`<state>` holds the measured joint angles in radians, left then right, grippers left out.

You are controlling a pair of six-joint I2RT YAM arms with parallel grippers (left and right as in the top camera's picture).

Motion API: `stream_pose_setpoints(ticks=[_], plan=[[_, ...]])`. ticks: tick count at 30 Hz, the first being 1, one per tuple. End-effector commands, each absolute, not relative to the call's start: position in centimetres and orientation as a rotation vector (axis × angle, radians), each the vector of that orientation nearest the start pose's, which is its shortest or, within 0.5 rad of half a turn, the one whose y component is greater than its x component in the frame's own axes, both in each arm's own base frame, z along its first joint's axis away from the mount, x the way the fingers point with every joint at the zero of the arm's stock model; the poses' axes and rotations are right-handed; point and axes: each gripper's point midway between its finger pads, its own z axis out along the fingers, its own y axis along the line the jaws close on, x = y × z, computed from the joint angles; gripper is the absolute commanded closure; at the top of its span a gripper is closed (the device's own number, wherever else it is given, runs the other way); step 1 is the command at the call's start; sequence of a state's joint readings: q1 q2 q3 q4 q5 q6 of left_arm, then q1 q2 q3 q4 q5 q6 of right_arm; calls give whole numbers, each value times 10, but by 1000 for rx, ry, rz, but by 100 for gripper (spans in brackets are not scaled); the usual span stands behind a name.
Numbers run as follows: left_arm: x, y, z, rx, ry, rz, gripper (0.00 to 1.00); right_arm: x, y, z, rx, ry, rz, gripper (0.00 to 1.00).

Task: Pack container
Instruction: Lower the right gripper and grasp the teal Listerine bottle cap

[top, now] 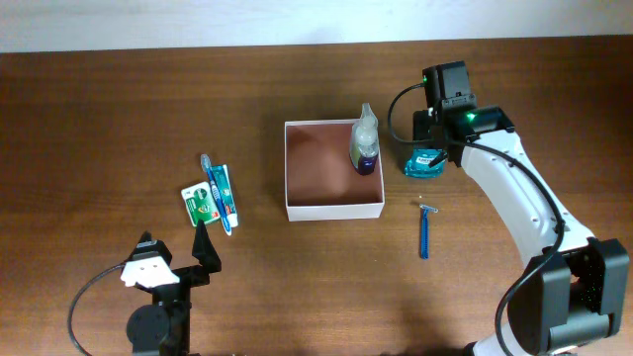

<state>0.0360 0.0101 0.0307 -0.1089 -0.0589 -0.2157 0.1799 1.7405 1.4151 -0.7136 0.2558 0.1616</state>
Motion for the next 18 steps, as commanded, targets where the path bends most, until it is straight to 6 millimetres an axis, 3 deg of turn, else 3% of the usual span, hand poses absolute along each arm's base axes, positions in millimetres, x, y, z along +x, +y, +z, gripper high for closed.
stream_pose_setpoints(ticks=[1,7,18], plan=[[244,20,157,-241,1641,-68,0,434,39,151,40,2563,-190,67],[244,20,157,-241,1641,-68,1,428,37,148,39,2589,-199,60],[244,20,157,-241,1641,-68,1,433,38,148,132,2554,-163,61]])
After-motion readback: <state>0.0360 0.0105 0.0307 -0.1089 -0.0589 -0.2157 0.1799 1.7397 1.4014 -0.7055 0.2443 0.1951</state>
